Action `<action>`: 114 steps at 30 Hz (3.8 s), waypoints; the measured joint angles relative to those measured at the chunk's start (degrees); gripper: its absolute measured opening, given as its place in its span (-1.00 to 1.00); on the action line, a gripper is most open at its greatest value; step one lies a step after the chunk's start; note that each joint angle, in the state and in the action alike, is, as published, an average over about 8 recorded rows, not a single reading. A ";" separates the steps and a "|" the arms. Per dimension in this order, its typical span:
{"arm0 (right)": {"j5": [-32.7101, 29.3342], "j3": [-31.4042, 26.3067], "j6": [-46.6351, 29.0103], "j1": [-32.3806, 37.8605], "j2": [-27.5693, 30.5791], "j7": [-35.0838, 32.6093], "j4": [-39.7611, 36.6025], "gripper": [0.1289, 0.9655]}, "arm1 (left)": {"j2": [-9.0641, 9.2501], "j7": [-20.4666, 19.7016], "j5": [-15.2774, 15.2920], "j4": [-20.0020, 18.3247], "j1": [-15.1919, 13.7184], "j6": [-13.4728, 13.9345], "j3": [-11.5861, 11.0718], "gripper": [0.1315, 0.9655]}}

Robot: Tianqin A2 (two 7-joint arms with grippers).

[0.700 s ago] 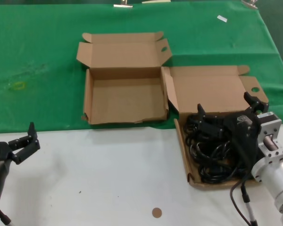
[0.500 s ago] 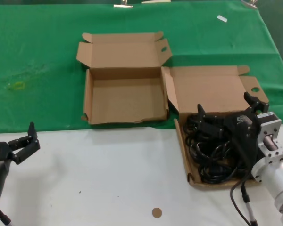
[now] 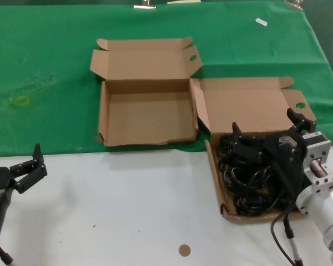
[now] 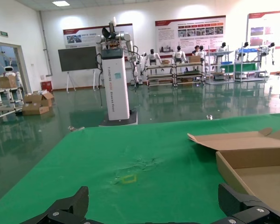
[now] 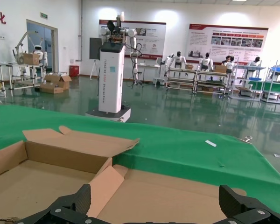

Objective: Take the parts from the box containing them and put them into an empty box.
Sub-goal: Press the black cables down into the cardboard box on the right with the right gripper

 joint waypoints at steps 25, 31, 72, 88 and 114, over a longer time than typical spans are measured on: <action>0.04 -0.17 0.17 0.00 0.13 0.06 0.04 1.00 | 0.00 0.01 0.00 0.00 0.00 0.00 0.00 0.84; 0.57 -1.56 1.60 -0.08 1.32 0.43 0.48 1.00 | 0.00 0.01 0.01 0.00 0.00 0.00 0.00 0.64; 17.23 -28.90 -2.60 13.31 43.54 -0.19 5.28 1.00 | 0.00 -0.01 0.02 0.00 0.00 0.00 0.00 -0.93; 2.49 -24.88 -26.90 17.57 49.69 1.59 1.09 1.00 | 0.00 -0.01 0.02 0.00 0.00 0.00 0.00 -0.97; -16.76 -25.75 -54.78 35.82 37.41 -14.43 -12.85 0.92 | 0.00 -0.01 0.02 0.00 0.00 0.00 0.00 -0.97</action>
